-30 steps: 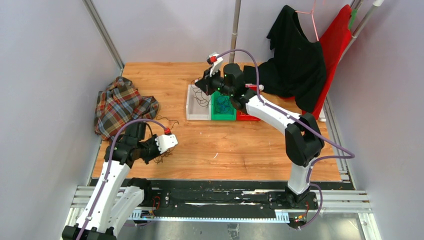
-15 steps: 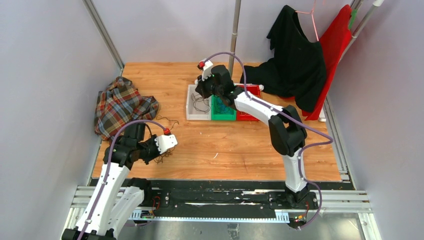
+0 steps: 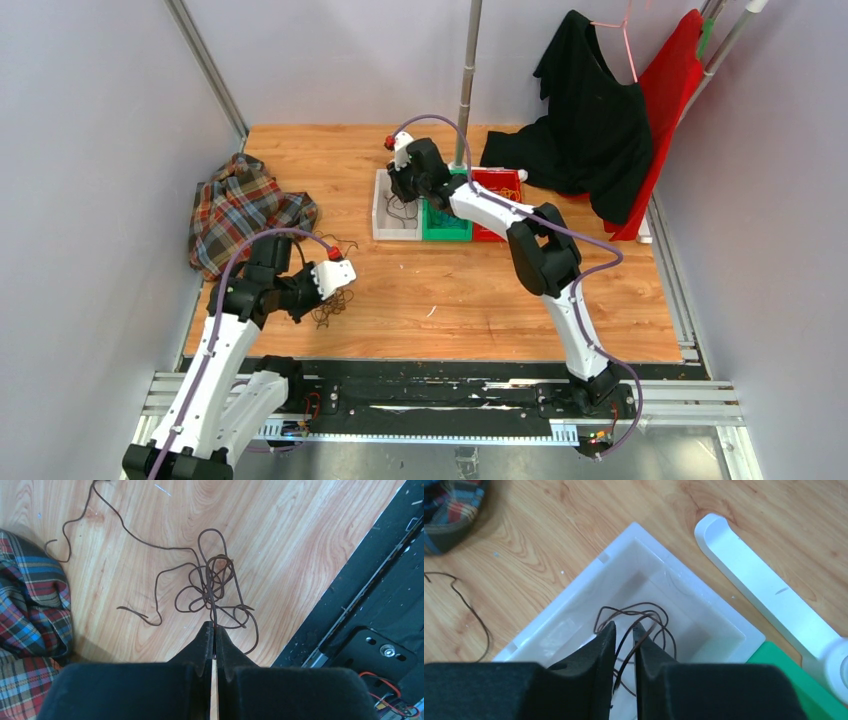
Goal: Untangle the cables
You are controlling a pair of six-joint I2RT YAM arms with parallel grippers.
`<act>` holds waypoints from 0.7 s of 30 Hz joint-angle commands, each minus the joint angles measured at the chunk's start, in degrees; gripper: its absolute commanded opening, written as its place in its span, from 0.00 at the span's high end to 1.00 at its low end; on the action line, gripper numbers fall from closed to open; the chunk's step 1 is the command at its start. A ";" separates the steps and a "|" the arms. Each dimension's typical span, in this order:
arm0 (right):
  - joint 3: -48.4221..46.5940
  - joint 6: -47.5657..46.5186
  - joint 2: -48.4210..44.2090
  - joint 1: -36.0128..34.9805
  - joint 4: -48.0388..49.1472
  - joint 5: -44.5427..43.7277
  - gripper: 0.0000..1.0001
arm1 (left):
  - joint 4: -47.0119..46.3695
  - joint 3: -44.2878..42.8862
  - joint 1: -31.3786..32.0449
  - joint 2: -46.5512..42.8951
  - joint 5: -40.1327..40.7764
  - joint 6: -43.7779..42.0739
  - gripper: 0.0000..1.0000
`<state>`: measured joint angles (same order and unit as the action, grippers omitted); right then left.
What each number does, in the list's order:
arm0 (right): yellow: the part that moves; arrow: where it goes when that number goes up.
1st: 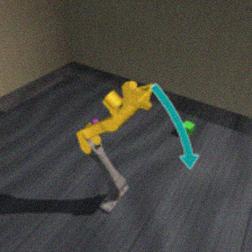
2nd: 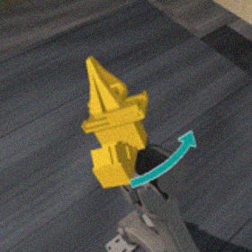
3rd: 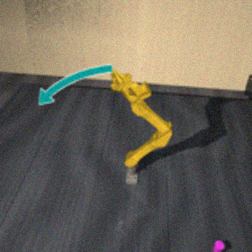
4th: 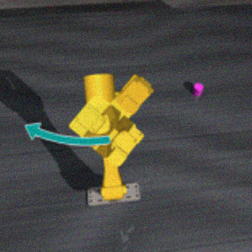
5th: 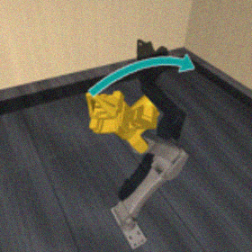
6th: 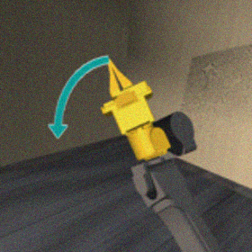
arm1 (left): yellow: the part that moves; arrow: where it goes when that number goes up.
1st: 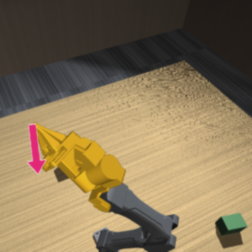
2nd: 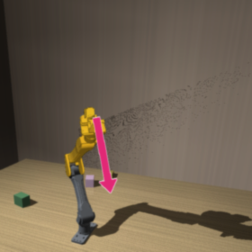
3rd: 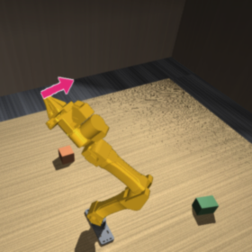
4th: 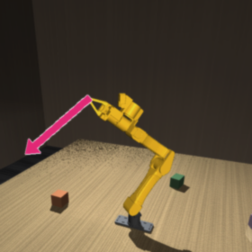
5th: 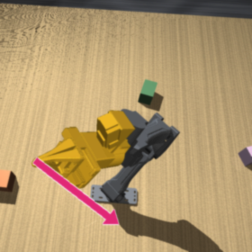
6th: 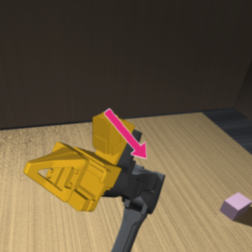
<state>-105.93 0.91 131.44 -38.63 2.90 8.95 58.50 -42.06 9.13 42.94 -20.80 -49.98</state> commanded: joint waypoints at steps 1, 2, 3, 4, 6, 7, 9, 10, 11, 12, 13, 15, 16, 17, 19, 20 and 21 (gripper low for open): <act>-3.49 -0.25 -0.40 -0.44 -1.80 -0.17 0.73 | -0.31 -3.41 -0.39 1.38 -3.16 1.53 0.99; -3.94 -0.41 -0.96 -0.40 -2.10 0.09 0.70 | -0.27 -3.72 -0.39 1.72 -3.34 1.72 0.99; -4.47 -0.53 -1.54 -0.39 -2.62 0.16 0.68 | -0.29 -4.02 -0.36 1.99 -3.51 1.87 0.99; -4.91 -0.55 -2.07 -0.35 -3.18 0.20 0.65 | -0.31 -4.30 -0.36 2.14 -3.59 1.93 0.99; -5.74 -0.56 -3.23 -0.10 -4.69 1.27 0.56 | -0.29 -4.87 -0.40 2.13 -3.47 2.22 0.99; -5.83 -0.49 -3.80 0.03 -5.28 2.02 0.52 | -0.24 -5.14 -0.40 2.02 -3.46 2.43 0.99; -5.00 -0.53 -5.40 0.14 -5.66 3.29 0.49 | -0.23 -5.53 -0.39 1.56 -3.53 2.81 0.99; -4.06 -0.49 -6.27 0.14 -5.44 3.54 0.49 | -0.18 -5.61 -0.38 1.39 -3.63 2.90 0.99; -3.02 -0.19 -7.03 0.14 -5.30 3.64 0.48 | -0.21 -5.72 -0.42 1.15 -3.78 3.07 0.99; -2.26 -0.06 -7.82 0.14 -5.25 3.81 0.48 | -0.23 -5.83 -0.40 1.07 -3.87 3.29 0.99; -1.61 0.06 -8.38 0.14 -5.46 4.10 0.48 | -0.23 -5.96 -0.38 1.02 -3.94 3.47 0.99; 0.30 1.03 -9.31 0.18 -5.03 4.92 0.48 | -0.23 -6.24 -0.35 1.09 -4.20 3.79 0.99; 0.87 1.48 -9.34 0.22 -5.02 6.19 0.47 | -0.23 -6.40 -0.37 1.10 -4.32 3.95 0.99; 0.24 2.18 -8.81 0.34 -5.94 8.04 0.46 | -0.20 -6.51 -0.33 0.97 -4.41 4.12 0.99; -3.51 4.18 -6.73 0.99 -10.38 11.64 0.45 | -0.16 -6.75 -0.39 0.98 -4.61 4.28 0.99; -5.61 6.05 -5.67 1.43 -12.70 13.00 0.46 | -0.07 -6.92 -0.38 0.99 -4.56 4.33 0.99; -6.96 8.43 -4.61 2.14 -14.25 14.87 0.46 | -0.01 -7.09 -0.34 0.93 -4.50 4.36 0.99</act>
<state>-107.98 2.76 123.74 -38.26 -3.55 16.25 58.52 -46.96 9.13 44.51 -23.88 -46.52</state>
